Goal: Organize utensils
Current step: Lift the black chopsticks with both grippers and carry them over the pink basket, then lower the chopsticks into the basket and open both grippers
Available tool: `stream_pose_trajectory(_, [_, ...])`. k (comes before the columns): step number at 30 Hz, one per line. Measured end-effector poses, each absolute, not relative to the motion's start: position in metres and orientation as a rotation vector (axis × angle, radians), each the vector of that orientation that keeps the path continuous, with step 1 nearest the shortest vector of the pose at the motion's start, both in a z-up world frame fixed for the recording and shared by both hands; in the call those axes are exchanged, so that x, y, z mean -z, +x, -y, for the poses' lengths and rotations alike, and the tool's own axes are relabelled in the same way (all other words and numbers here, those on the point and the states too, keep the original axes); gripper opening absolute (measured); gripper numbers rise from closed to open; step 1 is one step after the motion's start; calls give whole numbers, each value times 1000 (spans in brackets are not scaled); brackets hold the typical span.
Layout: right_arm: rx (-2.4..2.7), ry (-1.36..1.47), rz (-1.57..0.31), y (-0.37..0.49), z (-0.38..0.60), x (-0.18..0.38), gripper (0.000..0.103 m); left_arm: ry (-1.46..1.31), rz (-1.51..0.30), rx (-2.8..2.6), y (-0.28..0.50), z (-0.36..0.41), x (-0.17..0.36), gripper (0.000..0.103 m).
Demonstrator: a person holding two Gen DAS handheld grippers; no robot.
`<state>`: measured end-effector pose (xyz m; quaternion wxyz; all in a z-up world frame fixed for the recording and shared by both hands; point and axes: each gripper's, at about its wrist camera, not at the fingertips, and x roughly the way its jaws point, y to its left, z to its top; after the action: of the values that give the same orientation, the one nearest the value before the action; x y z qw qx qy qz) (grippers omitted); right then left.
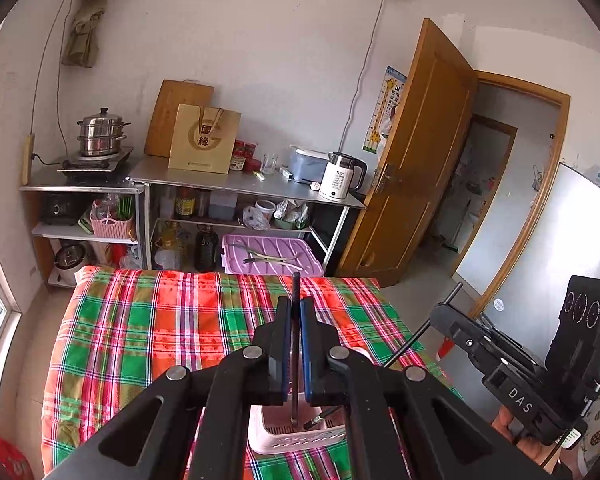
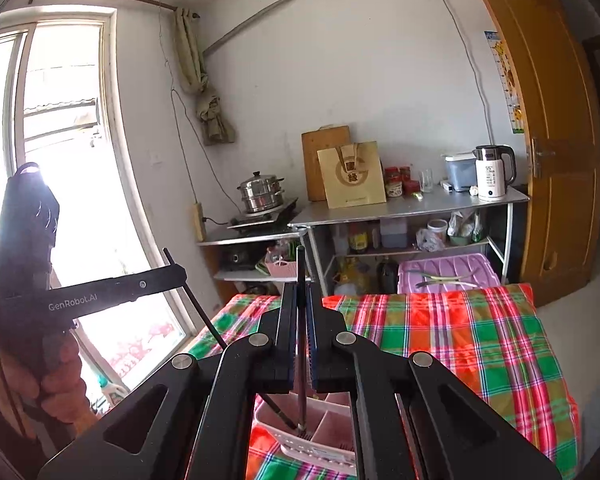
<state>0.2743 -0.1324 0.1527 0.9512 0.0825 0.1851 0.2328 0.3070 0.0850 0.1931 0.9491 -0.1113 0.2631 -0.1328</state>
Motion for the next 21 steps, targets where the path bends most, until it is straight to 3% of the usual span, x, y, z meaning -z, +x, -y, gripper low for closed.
stream_pose_trajectory(11, [-463, 163, -514, 300, 122, -96, 4, -262, -648, 257, 337, -92, -132, 4])
stream_pose_trajectory(18, [-469, 164, -537, 300, 124, -93, 6, -267, -650, 237, 336, -97, -122, 5])
stream_pose_trajectory(21, [-468, 152, -525, 294, 127, -98, 15, -263, -628, 230, 329, -100, -131, 15])
